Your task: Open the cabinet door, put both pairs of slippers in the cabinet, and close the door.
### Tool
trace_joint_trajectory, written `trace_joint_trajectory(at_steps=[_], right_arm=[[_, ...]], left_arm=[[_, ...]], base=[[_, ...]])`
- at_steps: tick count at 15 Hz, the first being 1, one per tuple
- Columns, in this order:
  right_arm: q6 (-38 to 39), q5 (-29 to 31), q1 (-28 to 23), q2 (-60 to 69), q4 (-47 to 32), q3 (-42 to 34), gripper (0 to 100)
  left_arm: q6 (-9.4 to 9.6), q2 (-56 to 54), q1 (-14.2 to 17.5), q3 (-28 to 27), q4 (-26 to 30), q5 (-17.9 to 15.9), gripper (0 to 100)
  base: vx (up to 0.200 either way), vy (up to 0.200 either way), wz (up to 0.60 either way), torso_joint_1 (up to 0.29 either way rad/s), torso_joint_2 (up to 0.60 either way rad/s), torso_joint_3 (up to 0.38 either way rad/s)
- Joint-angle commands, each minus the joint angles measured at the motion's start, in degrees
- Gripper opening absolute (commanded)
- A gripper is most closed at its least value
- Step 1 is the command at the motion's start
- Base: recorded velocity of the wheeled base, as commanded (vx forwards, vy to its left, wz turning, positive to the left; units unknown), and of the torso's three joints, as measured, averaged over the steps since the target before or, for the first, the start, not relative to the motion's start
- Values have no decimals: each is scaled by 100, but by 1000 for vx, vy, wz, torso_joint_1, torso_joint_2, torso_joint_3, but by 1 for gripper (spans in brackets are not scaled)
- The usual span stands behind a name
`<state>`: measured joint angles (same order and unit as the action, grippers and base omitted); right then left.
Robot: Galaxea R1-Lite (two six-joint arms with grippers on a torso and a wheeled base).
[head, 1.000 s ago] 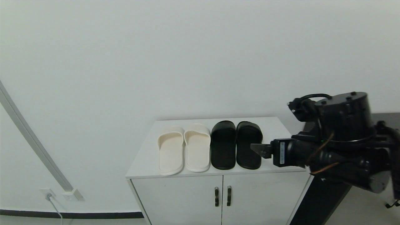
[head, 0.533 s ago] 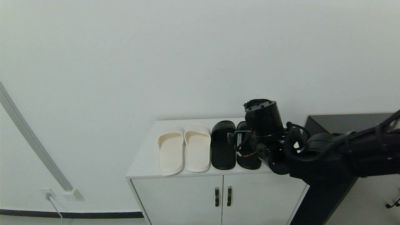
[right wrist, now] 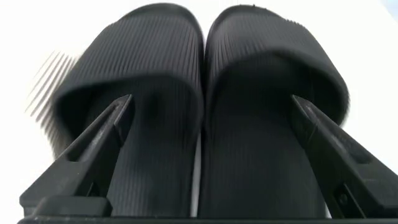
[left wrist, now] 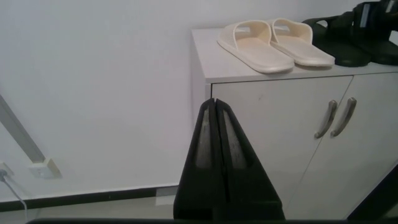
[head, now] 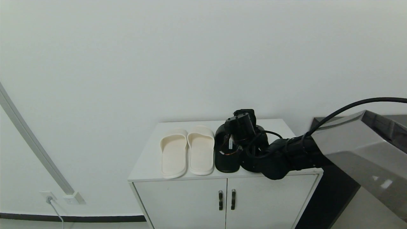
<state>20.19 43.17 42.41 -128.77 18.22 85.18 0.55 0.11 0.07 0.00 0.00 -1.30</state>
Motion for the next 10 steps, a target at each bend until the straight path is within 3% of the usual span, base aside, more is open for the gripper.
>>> trace_joint_trajectory(at_steps=[1, 7, 8, 10], right_arm=[[-59, 51, -154, -430, -12, 456, 100], [-59, 60, -304, -729, -3, 790, 100], [-59, 60, -312, -729, -3, 808, 0], [-59, 60, -312, -737, -3, 808, 0]], left_arm=[[-11, -2, 1, 0, 0, -1, 0], [-20, -2, 1, 0, 0, 7, 0], [-20, -2, 1, 0, 0, 7, 0], [-20, -2, 1, 0, 0, 7, 0]], base=[[0, 0, 0, 0, 0, 0], [0, 0, 0, 0, 0, 0], [0, 0, 0, 0, 0, 0], [0, 0, 0, 0, 0, 0]])
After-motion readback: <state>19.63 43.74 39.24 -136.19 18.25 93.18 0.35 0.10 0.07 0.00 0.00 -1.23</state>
